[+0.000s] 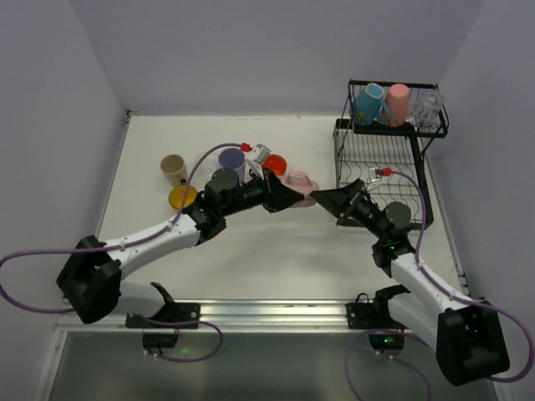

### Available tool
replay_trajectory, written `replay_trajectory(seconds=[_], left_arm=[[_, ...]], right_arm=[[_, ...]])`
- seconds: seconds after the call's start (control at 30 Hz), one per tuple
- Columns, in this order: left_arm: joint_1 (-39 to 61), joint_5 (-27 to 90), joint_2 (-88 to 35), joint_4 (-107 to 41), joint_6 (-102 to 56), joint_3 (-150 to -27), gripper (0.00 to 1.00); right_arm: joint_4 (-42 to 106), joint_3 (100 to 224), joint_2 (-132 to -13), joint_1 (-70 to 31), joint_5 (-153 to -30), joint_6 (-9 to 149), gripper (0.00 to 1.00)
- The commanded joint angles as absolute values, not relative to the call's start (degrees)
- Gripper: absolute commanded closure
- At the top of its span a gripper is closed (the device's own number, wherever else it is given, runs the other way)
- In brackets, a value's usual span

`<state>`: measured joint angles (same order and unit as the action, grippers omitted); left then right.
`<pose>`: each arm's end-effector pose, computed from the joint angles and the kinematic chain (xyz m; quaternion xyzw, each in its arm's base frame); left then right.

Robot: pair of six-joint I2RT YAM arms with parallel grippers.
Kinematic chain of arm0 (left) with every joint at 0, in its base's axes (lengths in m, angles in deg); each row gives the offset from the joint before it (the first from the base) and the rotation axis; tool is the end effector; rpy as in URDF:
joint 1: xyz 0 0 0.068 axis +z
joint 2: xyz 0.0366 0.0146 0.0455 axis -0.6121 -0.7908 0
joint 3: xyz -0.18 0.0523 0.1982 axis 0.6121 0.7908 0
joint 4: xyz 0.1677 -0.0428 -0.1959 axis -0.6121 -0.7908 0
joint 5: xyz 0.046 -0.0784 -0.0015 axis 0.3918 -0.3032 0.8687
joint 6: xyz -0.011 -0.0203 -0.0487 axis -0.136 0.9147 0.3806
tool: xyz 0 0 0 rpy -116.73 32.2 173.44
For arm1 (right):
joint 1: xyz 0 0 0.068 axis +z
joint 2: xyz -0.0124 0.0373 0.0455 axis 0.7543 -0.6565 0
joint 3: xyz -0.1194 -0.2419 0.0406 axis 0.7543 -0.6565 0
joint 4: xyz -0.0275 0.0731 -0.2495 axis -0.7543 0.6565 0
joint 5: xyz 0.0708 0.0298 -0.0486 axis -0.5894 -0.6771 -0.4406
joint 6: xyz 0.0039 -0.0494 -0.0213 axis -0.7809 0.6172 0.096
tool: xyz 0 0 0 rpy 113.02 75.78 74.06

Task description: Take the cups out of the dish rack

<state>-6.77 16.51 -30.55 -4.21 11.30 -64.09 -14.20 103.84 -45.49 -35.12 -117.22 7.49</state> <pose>0.2169 -0.2329 0.2966 0.1328 0.6966 -0.5913 0.3840 0.1900 0.0670 0.2443 0.0980 0.6537 0.6224 0.4192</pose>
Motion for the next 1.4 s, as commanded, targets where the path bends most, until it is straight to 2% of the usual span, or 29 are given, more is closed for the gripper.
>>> replay_trajectory(seconds=[0.0,0.13,0.17,0.3,0.5,0.83,0.9,1.07,1.2,1.23,1.37], left_arm=[[-6.5,31.5,-22.6,-23.4,-3.1,-70.6,1.0],[-6.3,43.1,-20.3,-51.7,-11.6,-76.7,1.0],[-6.1,46.9,-20.0,-55.6,-12.5,-77.6,1.0],[-2.4,49.9,-21.8,-69.1,-15.4,-79.4,1.0],[7.2,44.1,-26.0,-67.4,-19.1,-76.2,1.0],[9.0,41.6,-36.5,-66.6,-21.7,-78.1,0.99],[9.1,41.6,-37.5,-66.1,-21.6,-77.4,0.95],[9.2,42.3,-39.0,-65.2,-21.6,-77.2,0.71],[9.1,43.1,-39.4,-65.2,-21.7,-77.1,0.59],[9.1,43.4,-39.4,-65.3,-21.8,-77.1,0.52],[9.1,44.5,-38.1,-65.4,-21.8,-77.2,0.36]], right_arm=[[-10.2,104.5,-43.5,-34.6,-119.3,13.0,0.01],[6.9,105.3,-39.0,-34.5,-116.0,23.8,0.01],[9.2,105.4,-38.0,-34.5,-115.1,25.3,0.01],[16.6,106.4,-33.0,-34.5,-110.4,30.6,0.01],[19.3,107.5,-31.8,-34.5,-110.2,32.7,0.01],[19.8,106.9,-31.1,-34.5,-109.9,34.1,0.01],[19.9,107.2,-31.2,-34.4,-109.8,34.4,0.01],[21.6,108.6,-31.8,-34.3,-109.0,36.0,0.01],[24.8,111.4,-31.6,-34.4,-107.6,37.7,0.01],[25.5,112.0,-31.5,-34.4,-107.2,38.3,0.01],[29.4,116.0,-31.9,-34.3,-104.6,40.8,0.01]])
